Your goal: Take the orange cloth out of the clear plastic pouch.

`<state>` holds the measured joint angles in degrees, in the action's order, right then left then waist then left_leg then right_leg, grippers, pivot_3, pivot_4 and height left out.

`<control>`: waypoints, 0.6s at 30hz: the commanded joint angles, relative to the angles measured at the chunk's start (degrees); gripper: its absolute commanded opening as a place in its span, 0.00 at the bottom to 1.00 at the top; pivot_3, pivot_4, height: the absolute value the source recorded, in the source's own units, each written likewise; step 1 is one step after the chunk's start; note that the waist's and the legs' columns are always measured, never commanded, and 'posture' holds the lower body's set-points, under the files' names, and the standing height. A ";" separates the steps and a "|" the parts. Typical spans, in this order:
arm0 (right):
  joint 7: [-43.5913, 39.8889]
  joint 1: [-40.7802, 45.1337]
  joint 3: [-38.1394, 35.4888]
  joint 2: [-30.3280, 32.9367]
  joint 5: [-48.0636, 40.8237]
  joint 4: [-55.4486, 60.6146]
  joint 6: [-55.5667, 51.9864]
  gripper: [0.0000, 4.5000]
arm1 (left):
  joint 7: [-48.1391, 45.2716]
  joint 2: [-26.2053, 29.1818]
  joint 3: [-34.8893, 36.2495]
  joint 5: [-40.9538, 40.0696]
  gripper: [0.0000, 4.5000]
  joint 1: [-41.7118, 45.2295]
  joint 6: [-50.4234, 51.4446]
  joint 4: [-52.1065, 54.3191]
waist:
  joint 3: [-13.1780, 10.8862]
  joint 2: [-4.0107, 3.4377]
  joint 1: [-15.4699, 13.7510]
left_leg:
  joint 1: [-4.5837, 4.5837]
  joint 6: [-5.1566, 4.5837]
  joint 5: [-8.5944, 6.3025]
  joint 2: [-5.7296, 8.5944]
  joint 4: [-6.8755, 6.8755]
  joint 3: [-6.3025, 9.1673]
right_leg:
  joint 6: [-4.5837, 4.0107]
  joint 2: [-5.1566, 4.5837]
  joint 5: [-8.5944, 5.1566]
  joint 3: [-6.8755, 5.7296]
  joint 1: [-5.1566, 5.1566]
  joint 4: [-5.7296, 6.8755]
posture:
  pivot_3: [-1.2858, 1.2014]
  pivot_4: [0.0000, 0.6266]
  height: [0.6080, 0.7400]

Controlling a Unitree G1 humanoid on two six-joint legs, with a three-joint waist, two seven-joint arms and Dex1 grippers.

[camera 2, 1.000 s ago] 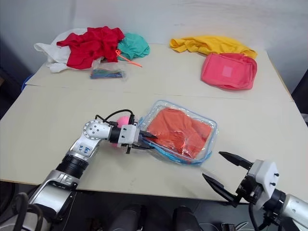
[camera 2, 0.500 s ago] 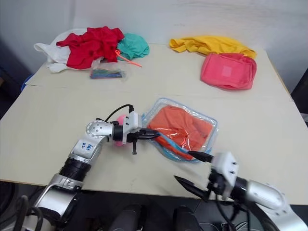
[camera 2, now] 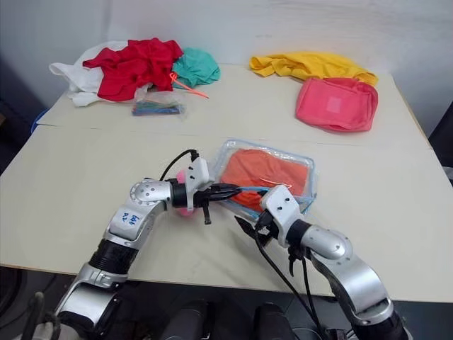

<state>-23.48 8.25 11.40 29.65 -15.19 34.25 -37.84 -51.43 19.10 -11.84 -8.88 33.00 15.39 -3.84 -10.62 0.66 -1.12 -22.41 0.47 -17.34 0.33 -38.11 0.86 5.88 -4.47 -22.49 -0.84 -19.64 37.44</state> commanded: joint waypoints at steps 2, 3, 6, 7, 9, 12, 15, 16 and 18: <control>4.56 1.72 1.58 -2.28 4.75 -0.66 -2.04 1.00 | -0.34 0.35 -0.17 -0.26 0.01 0.10 -1.68 2.05 | 0.00 0.00 0.13 | 0.00 0.00 0.00 0.00 0.00 0.00 | 0.00 0.00 0.00 0.00 0.00 0.01 | 0.52 0.24 1.00; 5.73 2.08 1.73 -3.05 5.81 -1.28 -2.34 1.00 | -0.39 0.34 -0.24 -0.18 0.01 0.13 -2.02 1.91 | 0.00 0.00 0.26 | 0.00 0.00 0.00 0.00 0.01 0.00 | 0.00 0.00 0.00 0.00 -0.01 0.01 | 0.52 0.24 1.00; 8.47 2.69 -0.33 -7.27 5.63 -2.38 -3.18 1.00 | -0.50 0.39 -0.48 0.14 0.01 0.30 -2.95 1.42 | 0.00 0.00 0.67 | -0.01 0.01 0.01 0.00 0.02 0.00 | 0.00 0.00 0.00 0.00 -0.02 0.03 | 0.52 0.24 1.00; 8.62 2.79 -0.97 -8.30 5.15 -2.41 -3.29 1.00 | -0.48 0.41 -0.52 0.20 0.01 0.34 -3.21 1.30 | 0.00 0.00 0.98 | -0.01 0.01 0.01 0.00 0.03 0.00 | 0.00 0.00 0.00 0.00 -0.05 0.06 | 0.52 0.24 1.00; 8.06 2.55 -4.32 -11.69 1.04 -1.27 -3.83 1.00 | 0.23 0.22 -0.14 0.29 0.01 0.64 -3.44 0.83 | 0.00 0.00 1.19 | -0.01 0.02 0.01 0.00 0.06 0.00 | 0.00 0.00 0.00 0.01 -0.08 0.11 | 0.52 0.24 1.00; 7.35 2.33 -7.83 -14.68 -2.70 -0.13 -3.17 1.00 | 1.55 -0.36 0.63 0.11 0.01 1.40 -3.24 -0.02 | 0.00 0.00 1.24 | -0.01 0.02 0.01 0.00 0.06 0.01 | 0.00 0.00 0.00 0.00 -0.08 0.12 | 0.52 0.24 1.00; 8.49 2.58 -7.81 -14.30 -1.34 -0.64 -4.18 1.00 | 1.57 -0.49 0.46 0.01 0.01 1.76 -3.28 -0.40 | 0.00 0.00 1.26 | -0.01 0.02 0.01 0.00 0.06 0.01 | 0.00 0.00 0.00 0.00 -0.08 0.13 | 0.52 0.24 1.00; 9.12 2.69 -7.51 -14.08 -0.38 -0.91 -4.19 1.00 | 1.54 -0.50 0.40 -0.01 0.01 1.79 -3.30 -0.44 | 0.00 -0.01 1.26 | -0.01 0.02 0.01 0.00 0.06 0.01 | 0.00 0.01 0.00 0.00 -0.09 0.13 | 0.52 0.24 1.00; 9.74 3.40 -4.54 -11.24 4.60 -1.98 -2.75 1.00 | 1.53 -0.61 0.28 -0.04 0.01 1.85 -3.25 -0.40 | 0.00 -0.01 1.28 | -0.01 0.02 0.01 0.00 0.08 0.01 | 0.00 0.00 0.00 0.02 -0.13 0.17 | 0.52 0.24 1.00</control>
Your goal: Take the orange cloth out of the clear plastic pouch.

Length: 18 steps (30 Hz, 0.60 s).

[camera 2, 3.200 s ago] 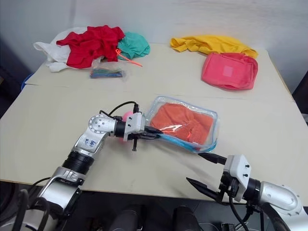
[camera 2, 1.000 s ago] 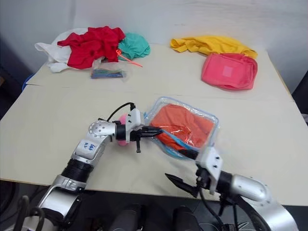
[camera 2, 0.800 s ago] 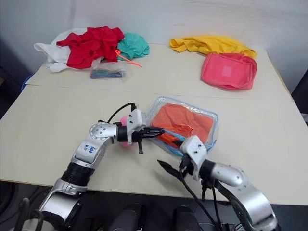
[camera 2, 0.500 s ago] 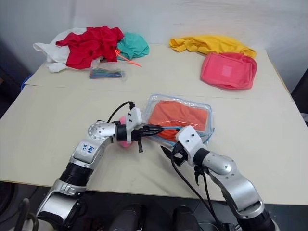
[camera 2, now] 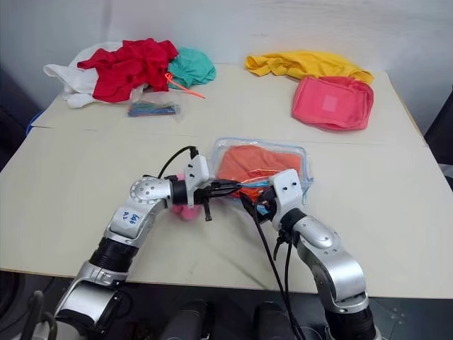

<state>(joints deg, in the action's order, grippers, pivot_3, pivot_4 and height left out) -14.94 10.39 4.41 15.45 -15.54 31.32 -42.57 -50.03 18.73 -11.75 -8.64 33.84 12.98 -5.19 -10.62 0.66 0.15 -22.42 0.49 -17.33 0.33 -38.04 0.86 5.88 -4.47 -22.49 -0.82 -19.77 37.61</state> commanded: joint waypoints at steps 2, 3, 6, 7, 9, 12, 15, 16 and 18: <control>1.89 2.11 5.35 5.47 9.50 -0.45 2.98 1.00 | 0.11 -0.36 0.11 -0.32 0.01 1.07 -0.74 0.98 | 0.00 0.00 0.02 | 0.00 0.00 0.00 0.01 0.00 -0.03 | 0.00 0.00 0.00 0.04 -0.03 0.01 | 0.52 0.24 1.00; 2.13 2.56 6.57 6.35 11.34 -1.39 3.65 1.00 | 0.06 -0.40 0.07 -0.34 0.01 1.09 -0.72 0.98 | 0.00 0.00 0.03 | 0.00 0.00 0.00 0.01 0.00 -0.03 | 0.00 0.00 0.00 0.05 -0.03 0.01 | 0.52 0.24 1.00; 2.10 3.60 8.71 7.51 14.69 -4.35 5.40 1.00 | -0.08 -0.67 -0.13 -0.33 0.01 1.41 -0.81 0.67 | 0.00 0.00 0.09 | 0.00 0.01 0.01 0.00 0.04 -0.03 | 0.00 0.02 0.00 0.06 -0.08 0.03 | 0.52 0.24 1.00; 2.00 3.80 8.99 7.61 15.45 -5.10 5.84 1.00 | -0.09 -0.80 -0.20 -0.30 0.01 1.54 -0.83 0.54 | 0.00 0.00 0.09 | 0.00 0.02 0.01 0.00 0.05 -0.03 | 0.00 0.03 0.00 0.07 -0.09 0.03 | 0.52 0.24 1.00; 0.74 4.22 10.13 8.54 17.03 -6.13 6.46 1.00 | -0.05 -1.06 -0.23 -0.30 0.01 1.86 -0.86 0.40 | 0.00 0.00 0.06 | -0.01 0.02 0.01 0.01 0.04 -0.04 | 0.00 0.02 0.00 0.08 -0.10 0.03 | 0.52 0.24 1.00; -1.86 4.78 12.01 10.12 18.54 -6.69 7.29 1.00 | 0.07 -1.33 -0.07 -0.38 0.01 2.24 -0.86 -0.04 | 0.00 0.00 0.04 | -0.01 0.02 0.01 0.01 0.04 -0.06 | 0.00 0.02 0.00 0.10 -0.10 0.02 | 0.52 0.24 1.00; -4.88 5.51 14.23 11.79 19.91 -7.24 8.58 1.00 | 0.41 -1.68 0.25 -0.61 0.01 2.66 -0.47 -0.54 | 0.00 0.00 0.05 | -0.01 0.02 0.01 0.01 0.04 -0.05 | 0.00 0.02 0.00 0.09 -0.09 0.02 | 0.52 0.24 1.00; -5.45 5.77 14.56 11.98 20.22 -7.57 8.95 1.00 | 0.55 -1.88 0.30 -0.64 0.01 2.86 -0.45 -0.78 | 0.00 0.00 0.04 | -0.01 0.02 0.01 0.01 0.04 -0.05 | 0.00 0.02 0.00 0.09 -0.09 0.01 | 0.52 0.24 1.00; -7.57 6.60 15.66 12.47 20.62 -7.98 9.45 1.00 | 0.75 -2.20 0.44 -0.79 0.01 3.29 -0.16 -1.04 | 0.00 0.00 0.04 | -0.01 0.02 0.01 0.01 0.03 -0.05 | 0.00 0.02 0.00 0.09 -0.09 0.02 | 0.52 0.24 1.00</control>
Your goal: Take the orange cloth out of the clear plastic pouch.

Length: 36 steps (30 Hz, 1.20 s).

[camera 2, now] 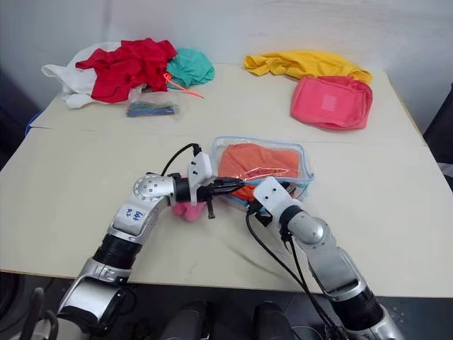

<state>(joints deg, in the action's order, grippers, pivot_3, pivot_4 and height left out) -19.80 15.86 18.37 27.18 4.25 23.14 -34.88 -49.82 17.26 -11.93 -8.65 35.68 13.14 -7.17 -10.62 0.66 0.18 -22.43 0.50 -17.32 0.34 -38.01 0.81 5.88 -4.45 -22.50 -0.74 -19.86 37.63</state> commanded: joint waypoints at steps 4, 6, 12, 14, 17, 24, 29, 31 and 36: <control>-5.54 2.17 1.30 2.13 1.29 -1.82 3.42 1.00 | 0.62 -1.06 0.76 -0.72 0.01 1.83 -0.22 0.51 | 0.00 0.00 0.00 | 0.00 0.00 0.00 -0.01 0.00 0.02 | 0.00 0.01 0.00 -0.02 0.00 0.00 | 0.52 0.24 1.00; -5.40 3.25 0.54 1.93 1.96 -3.85 4.30 1.00 | 0.59 -1.07 0.75 -0.69 0.01 1.67 -0.26 0.54 | 0.00 0.00 0.07 | 0.00 0.00 0.00 -0.01 0.00 0.01 | 0.00 0.00 0.00 -0.02 0.00 -0.01 | 0.52 0.24 1.00; -5.86 6.50 0.07 0.40 2.36 -9.00 4.93 1.00 | 0.74 -1.19 0.51 -0.69 0.01 1.35 0.02 0.83 | 0.00 0.00 0.03 | 0.01 0.03 0.02 -0.01 -0.01 0.01 | 0.00 0.00 0.00 -0.03 0.01 -0.01 | 0.52 0.24 1.00; -6.23 6.88 -0.71 -1.23 0.72 -9.91 3.66 1.00 | 0.78 -1.08 0.50 -0.65 0.01 1.23 0.06 0.71 | 0.00 0.00 0.05 | 0.01 0.03 0.02 -0.01 -0.01 0.01 | 0.00 0.00 0.00 -0.03 0.01 -0.02 | 0.52 0.24 1.00; -6.35 7.10 -2.63 -4.07 -1.62 -10.07 1.22 0.87 | 0.92 -1.00 0.50 -0.64 0.00 1.09 0.19 0.68 | 0.00 0.00 0.13 | 0.02 0.05 0.03 -0.03 -0.01 0.00 | 0.00 0.01 0.00 -0.03 0.01 -0.02 | 0.52 0.24 1.00; -9.03 7.61 -3.69 -3.05 -2.30 -10.04 0.63 0.53 | 1.04 -0.93 0.45 -0.66 0.00 0.82 0.46 0.57 | 0.00 0.00 0.04 | 0.01 0.05 0.03 -0.01 -0.02 0.00 | 0.00 -0.01 0.00 -0.03 0.01 -0.01 | 0.52 0.24 1.00; -9.11 8.90 -0.61 0.59 2.90 -11.16 6.38 0.53 | 1.14 -0.96 0.55 -0.72 0.00 0.81 0.65 0.40 | 0.00 0.00 0.01 | -0.01 0.04 0.02 0.01 -0.02 -0.01 | 0.00 -0.02 0.00 -0.02 0.01 -0.04 | 0.52 0.24 1.00; -7.98 9.18 0.08 0.60 4.74 -11.60 7.92 0.53 | 1.21 -1.01 0.60 -0.76 0.00 0.82 0.74 0.34 | 0.00 0.00 0.02 | 0.00 0.04 0.02 0.01 -0.01 0.00 | 0.00 -0.01 0.00 -0.02 -0.01 -0.04 | 0.52 0.24 1.00; -6.35 9.51 -0.46 -1.69 6.11 -13.51 10.21 0.53 | 1.38 -1.18 0.67 -0.88 0.00 0.90 0.98 0.19 | 0.00 0.00 0.07 | -0.01 0.05 0.03 -0.01 0.00 -0.01 | 0.00 -0.01 0.00 -0.03 -0.02 -0.03 | 0.52 0.24 1.00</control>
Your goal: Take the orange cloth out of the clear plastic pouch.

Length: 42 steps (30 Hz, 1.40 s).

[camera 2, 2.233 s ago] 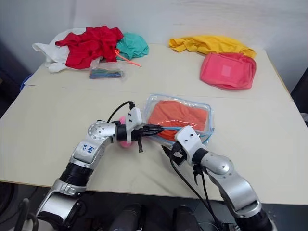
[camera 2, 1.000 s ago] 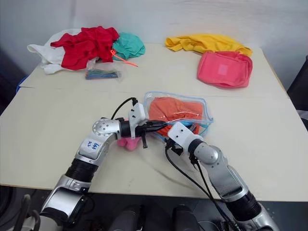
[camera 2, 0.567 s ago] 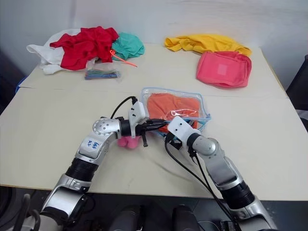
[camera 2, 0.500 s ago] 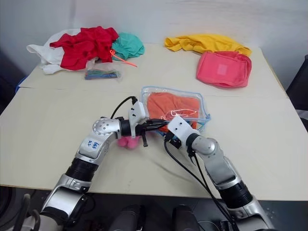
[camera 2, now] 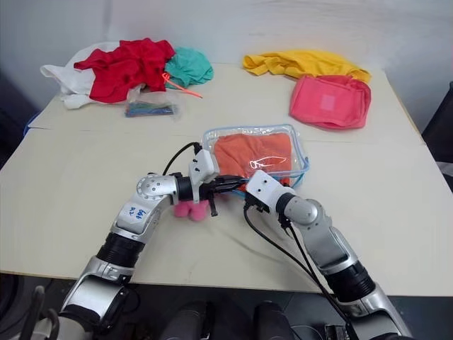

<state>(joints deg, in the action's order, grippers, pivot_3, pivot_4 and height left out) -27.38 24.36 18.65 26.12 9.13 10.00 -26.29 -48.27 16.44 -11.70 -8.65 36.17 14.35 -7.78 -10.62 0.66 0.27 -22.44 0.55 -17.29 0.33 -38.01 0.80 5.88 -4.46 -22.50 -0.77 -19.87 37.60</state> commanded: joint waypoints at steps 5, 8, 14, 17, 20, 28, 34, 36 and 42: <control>1.47 1.79 -2.95 -4.74 -1.73 -5.16 0.25 0.41 | 0.11 -0.73 0.72 -1.13 0.00 0.57 0.00 0.28 | 0.00 0.00 0.07 | 0.01 0.01 0.01 0.00 0.00 -0.01 | 0.00 0.00 0.00 -0.01 0.00 0.00 | 0.52 0.24 1.00; 1.25 1.62 -6.28 -8.52 -5.85 -6.75 -1.58 0.21 | 0.09 -0.93 0.82 -1.08 0.00 0.84 -0.07 -0.09 | 0.00 0.00 0.07 | 0.01 0.03 0.02 -0.02 0.00 0.01 | 0.00 0.00 0.00 -0.07 0.00 0.04 | 0.52 0.24 1.00; -0.47 1.09 -7.88 -9.81 -8.89 -4.78 -4.56 0.00 | 0.20 -0.75 1.29 -1.12 0.00 0.74 0.16 -0.15 | 0.00 0.00 0.02 | 0.01 0.02 0.01 -0.01 0.00 0.03 | 0.00 -0.01 0.00 -0.08 0.01 0.04 | 0.52 0.24 1.00; -1.70 0.47 -8.13 -8.82 -9.72 -2.98 -5.32 0.00 | 0.55 -0.69 1.47 -1.20 0.00 0.27 0.71 0.44 | 0.00 0.00 0.00 | 0.01 0.02 0.01 -0.01 0.00 0.03 | 0.00 -0.01 0.00 -0.07 0.01 0.04 | 0.52 0.24 1.00; -4.21 0.38 -6.33 -4.76 -7.50 -1.75 -1.57 0.00 | 0.78 -0.65 1.56 -1.36 0.00 -0.21 1.63 1.14 | 0.00 0.00 -0.01 | 0.01 0.02 0.01 0.00 0.00 0.03 | 0.00 -0.01 0.00 -0.06 0.01 0.03 | 0.52 0.24 1.00; -13.74 -1.46 -8.34 2.03 -13.70 5.85 1.10 0.00 | 1.89 -0.39 3.07 -2.46 0.00 -0.11 5.29 1.76 | 0.00 0.00 -0.05 | -0.01 0.01 0.01 0.00 0.02 0.01 | 0.00 0.00 0.00 -0.05 0.00 -0.01 | 0.52 0.24 1.00; -19.64 -4.37 -10.50 8.44 -18.69 11.62 -2.95 0.00 | 2.85 -0.14 3.65 -3.26 0.00 -0.27 7.47 2.34 | 0.00 0.00 -0.19 | -0.01 0.00 0.00 0.00 0.01 0.06 | 0.00 -0.01 0.00 -0.08 0.12 -0.17 | 0.52 0.24 1.00; -17.74 -5.04 -10.73 8.65 -17.09 10.88 -1.90 0.00 | 2.94 -0.20 3.40 -3.37 0.00 -0.48 7.82 2.77 | 0.00 0.00 -0.20 | -0.02 0.00 0.00 -0.01 0.01 0.08 | 0.00 -0.01 0.00 -0.10 0.12 -0.17 | 0.52 0.24 1.00; -12.39 -6.77 -11.47 6.25 -15.45 8.93 0.72 0.06 | 3.01 -0.35 3.04 -3.57 0.00 -0.76 8.56 3.51 | 0.00 0.00 -0.17 | -0.01 0.00 0.00 -0.01 0.01 0.07 | 0.00 -0.01 0.00 -0.09 0.12 -0.17 | 0.52 0.24 1.00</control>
<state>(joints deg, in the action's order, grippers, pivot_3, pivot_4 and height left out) -42.20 18.22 9.00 33.22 -6.84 18.57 -27.60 -45.78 16.13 -9.32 -11.37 35.61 23.06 -6.33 -10.62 0.66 0.10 -22.45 0.56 -17.29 0.32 -38.00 0.88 5.88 -4.47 -22.49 -0.86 -19.75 37.43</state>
